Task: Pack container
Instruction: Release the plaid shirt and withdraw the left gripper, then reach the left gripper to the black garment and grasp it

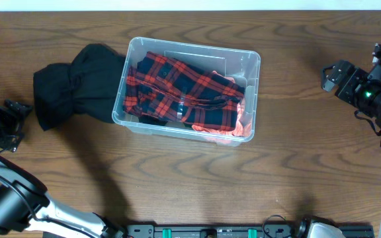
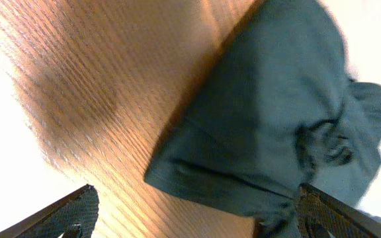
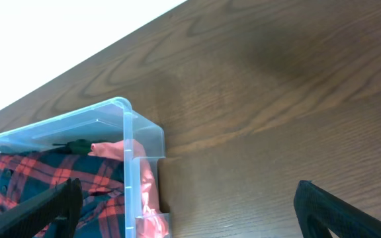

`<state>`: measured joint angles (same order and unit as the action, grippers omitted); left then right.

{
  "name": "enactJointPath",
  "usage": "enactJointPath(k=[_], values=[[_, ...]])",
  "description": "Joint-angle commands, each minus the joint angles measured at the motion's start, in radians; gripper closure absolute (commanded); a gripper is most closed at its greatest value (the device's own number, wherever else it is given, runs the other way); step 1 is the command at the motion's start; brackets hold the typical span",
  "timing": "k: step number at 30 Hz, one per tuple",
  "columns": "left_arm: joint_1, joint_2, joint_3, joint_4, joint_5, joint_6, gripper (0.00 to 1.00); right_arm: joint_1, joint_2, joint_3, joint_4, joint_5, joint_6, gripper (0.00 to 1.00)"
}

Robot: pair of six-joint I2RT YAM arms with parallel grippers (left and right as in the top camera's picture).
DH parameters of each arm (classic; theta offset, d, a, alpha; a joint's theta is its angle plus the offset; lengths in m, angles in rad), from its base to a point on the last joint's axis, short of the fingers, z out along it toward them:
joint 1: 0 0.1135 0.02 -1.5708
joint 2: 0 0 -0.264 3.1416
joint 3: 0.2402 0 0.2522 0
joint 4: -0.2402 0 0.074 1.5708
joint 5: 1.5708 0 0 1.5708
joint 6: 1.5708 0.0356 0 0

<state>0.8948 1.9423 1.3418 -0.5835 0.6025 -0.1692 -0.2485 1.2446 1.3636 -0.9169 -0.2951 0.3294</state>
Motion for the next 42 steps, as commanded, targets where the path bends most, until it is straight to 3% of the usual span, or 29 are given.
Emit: enactJointPath(k=[1, 12, 22, 24, 28, 30, 35, 39, 42], values=[[-0.003, 0.085, -0.003, 0.013, 0.023, 0.047, 0.05, -0.006, -0.006, 0.0, 0.0, 0.0, 0.006, 0.01], [-0.013, 0.212, -0.003, 0.089, 0.285, 0.109, 0.05, -0.006, -0.006, 0.0, 0.0, 0.0, 0.006, 0.01], [-0.08, 0.233, -0.003, 0.102, 0.294, 0.109, 0.06, -0.006, -0.006, 0.0, 0.0, 0.0, 0.006, 0.01], [-0.093, 0.233, -0.003, 0.104, 0.294, 0.109, 0.13, -0.006, -0.006, 0.0, 0.0, 0.0, 0.006, 0.01], [-0.109, 0.233, -0.003, 0.101, 0.3, 0.11, 0.5, -0.006, -0.006, 0.0, 0.0, 0.0, 0.006, 0.01], [-0.109, 0.233, -0.003, 0.097, 0.343, 0.114, 0.6, -0.006, -0.006, 0.0, 0.0, 0.0, 0.006, 0.01], [-0.098, 0.174, -0.002, 0.072, 0.5, 0.117, 0.75, -0.006, -0.006, 0.0, 0.0, 0.0, 0.006, 0.01], [-0.093, 0.022, 0.0, 0.02, 0.516, 0.116, 0.94, -0.006, -0.006, 0.0, 0.0, 0.0, 0.006, 0.01], [-0.092, -0.143, 0.007, 0.002, 0.516, 0.074, 0.94, -0.006, -0.006, 0.0, 0.0, 0.0, 0.006, 0.01]])
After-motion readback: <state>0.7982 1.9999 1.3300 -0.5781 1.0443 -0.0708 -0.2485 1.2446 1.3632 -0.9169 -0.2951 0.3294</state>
